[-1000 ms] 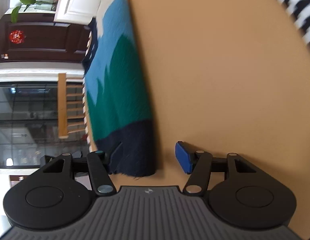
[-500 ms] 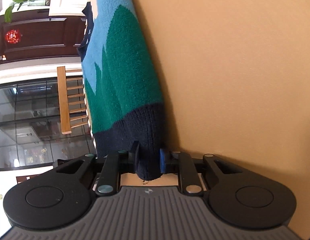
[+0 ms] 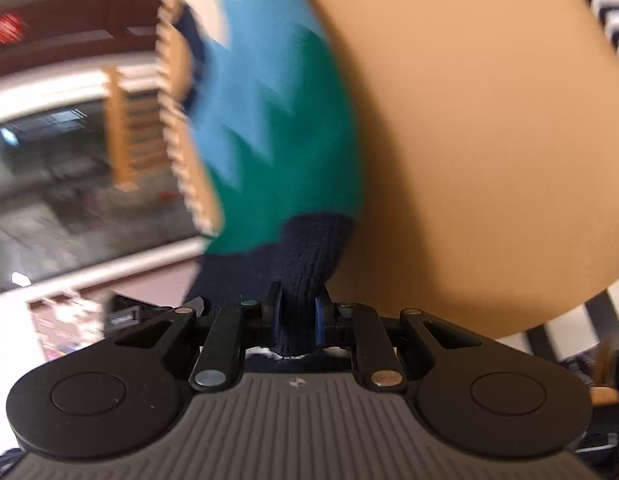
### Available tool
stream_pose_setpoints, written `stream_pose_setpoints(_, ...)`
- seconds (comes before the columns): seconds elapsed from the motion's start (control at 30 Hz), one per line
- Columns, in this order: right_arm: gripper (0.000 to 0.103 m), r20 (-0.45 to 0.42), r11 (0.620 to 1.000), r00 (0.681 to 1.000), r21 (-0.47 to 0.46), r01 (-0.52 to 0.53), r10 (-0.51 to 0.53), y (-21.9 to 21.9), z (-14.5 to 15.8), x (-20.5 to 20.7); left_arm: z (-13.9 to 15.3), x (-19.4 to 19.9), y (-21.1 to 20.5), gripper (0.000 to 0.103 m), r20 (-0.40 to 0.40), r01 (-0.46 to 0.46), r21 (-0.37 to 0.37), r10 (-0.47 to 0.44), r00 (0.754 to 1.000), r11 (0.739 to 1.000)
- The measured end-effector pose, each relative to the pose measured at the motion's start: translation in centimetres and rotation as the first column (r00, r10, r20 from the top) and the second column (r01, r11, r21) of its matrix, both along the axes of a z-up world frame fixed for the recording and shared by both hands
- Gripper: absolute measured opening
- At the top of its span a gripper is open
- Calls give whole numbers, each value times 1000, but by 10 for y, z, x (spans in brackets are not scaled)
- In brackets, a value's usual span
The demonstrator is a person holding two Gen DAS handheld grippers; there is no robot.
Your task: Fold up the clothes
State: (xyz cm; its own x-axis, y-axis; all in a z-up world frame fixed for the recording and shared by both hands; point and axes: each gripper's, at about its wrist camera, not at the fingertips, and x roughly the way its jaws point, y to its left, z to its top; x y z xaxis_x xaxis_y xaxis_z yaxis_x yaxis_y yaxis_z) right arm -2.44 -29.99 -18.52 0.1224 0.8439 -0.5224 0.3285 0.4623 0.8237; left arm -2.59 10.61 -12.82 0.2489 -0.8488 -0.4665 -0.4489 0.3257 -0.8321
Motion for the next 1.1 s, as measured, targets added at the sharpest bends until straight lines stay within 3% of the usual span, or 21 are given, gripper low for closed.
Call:
stream_pose_setpoints(0.07, 16, 113, 997, 992, 59, 42, -48, -5, 35, 29, 35, 25, -4, 16, 159, -64, -15, 65, 985, 998)
stream_pose_setpoints(0.13, 16, 227, 992, 970, 104, 67, -89, -8, 64, 74, 65, 63, -6, 16, 293, -114, -16, 114, 949, 993)
stream_pose_setpoints(0.2, 15, 299, 986, 944, 136, 98, -135, -12, 82, 127, 81, 108, -3, 16, 345, -172, -48, 178, 922, 984)
stream_pose_setpoints(0.3, 15, 316, 975, 924, 130, 181, -213, -6, 82, 218, 74, 186, 0, 16, 334, -259, -19, 251, 909, 966)
stream_pose_setpoints(0.47, 15, 158, 943, 931, -2, 333, -329, 22, 13, 339, 16, 298, -7, 16, 216, -356, 140, 323, 922, 924)
stream_pose_setpoints(0.63, 15, 78, 917, 922, -104, 385, -379, 19, -52, 371, -42, 348, -4, 16, 120, -383, 189, 366, 923, 904)
stream_pose_setpoints(0.77, 16, 28, 909, 911, -53, 413, -412, 19, -81, 377, -65, 360, 10, 20, 107, -377, 178, 362, 926, 909)
stream_pose_setpoints(0.83, 23, 18, 910, 911, -21, 413, -413, 15, -84, 376, -71, 360, 19, 21, 88, -367, 135, 358, 929, 920)
stream_pose_setpoints(0.87, 25, 33, 911, 911, -21, 411, -411, 12, -80, 374, -68, 360, 24, 30, 95, -363, 129, 353, 931, 923)
stream_pose_setpoints(0.9, 35, 84, 911, 911, -44, 409, -405, 7, -68, 370, -58, 360, 30, 47, 125, -358, 142, 342, 931, 923)
stream_pose_setpoints(0.93, 52, 156, 910, 906, -77, 408, -394, 2, -52, 366, -48, 360, 36, 55, 154, -354, 156, 331, 931, 922)
stream_pose_setpoints(1.0, 62, 398, 895, 863, -183, 407, -311, -5, -7, 346, -5, 349, 47, 67, 332, -340, 277, 242, 912, 899)
stream_pose_setpoints(1.07, 57, 603, 889, 786, -272, 368, -141, 6, 33, 322, 40, 324, 42, 68, 491, -303, 415, 68, 868, 858)
stream_pose_setpoints(1.1, 43, 661, 896, 748, -296, 331, -58, 19, 45, 307, 52, 308, 31, 68, 539, -288, 459, -6, 842, 841)
